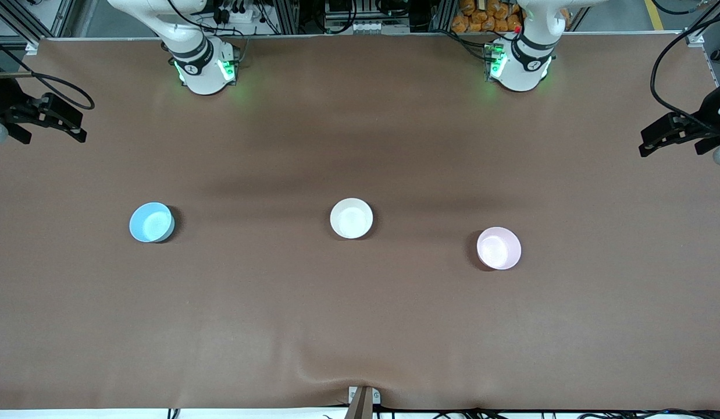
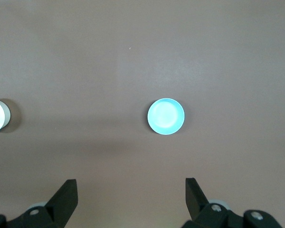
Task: Stack pink and blue bowls on white bowl
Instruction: 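Move the left gripper out toward the pink bowl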
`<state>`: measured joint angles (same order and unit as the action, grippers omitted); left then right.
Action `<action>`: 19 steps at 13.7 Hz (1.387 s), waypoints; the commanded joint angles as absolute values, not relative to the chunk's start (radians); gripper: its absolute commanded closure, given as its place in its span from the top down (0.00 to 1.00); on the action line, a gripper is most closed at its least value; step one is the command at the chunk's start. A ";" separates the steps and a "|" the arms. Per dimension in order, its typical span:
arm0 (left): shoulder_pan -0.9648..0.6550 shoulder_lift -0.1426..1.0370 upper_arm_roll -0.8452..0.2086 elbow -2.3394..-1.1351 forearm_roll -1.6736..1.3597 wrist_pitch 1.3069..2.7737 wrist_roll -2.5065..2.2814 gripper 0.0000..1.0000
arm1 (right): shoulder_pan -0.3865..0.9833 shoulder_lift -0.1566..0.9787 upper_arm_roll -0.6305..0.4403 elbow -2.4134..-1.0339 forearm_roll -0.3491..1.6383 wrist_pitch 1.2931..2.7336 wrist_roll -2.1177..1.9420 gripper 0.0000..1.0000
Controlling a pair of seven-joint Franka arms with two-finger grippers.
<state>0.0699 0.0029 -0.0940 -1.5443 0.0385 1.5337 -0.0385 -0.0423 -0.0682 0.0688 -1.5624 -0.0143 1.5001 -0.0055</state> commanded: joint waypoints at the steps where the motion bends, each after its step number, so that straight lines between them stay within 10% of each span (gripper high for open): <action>1: 0.074 0.012 -0.100 -1.526 0.008 1.513 -0.040 1.00 | -0.057 -0.071 0.080 -1.562 -0.025 1.496 -0.014 1.00; 19: 0.029 0.425 -0.101 -1.617 -0.046 1.996 -0.026 1.00 | -0.052 -0.071 0.078 -1.562 -0.025 1.497 -0.014 1.00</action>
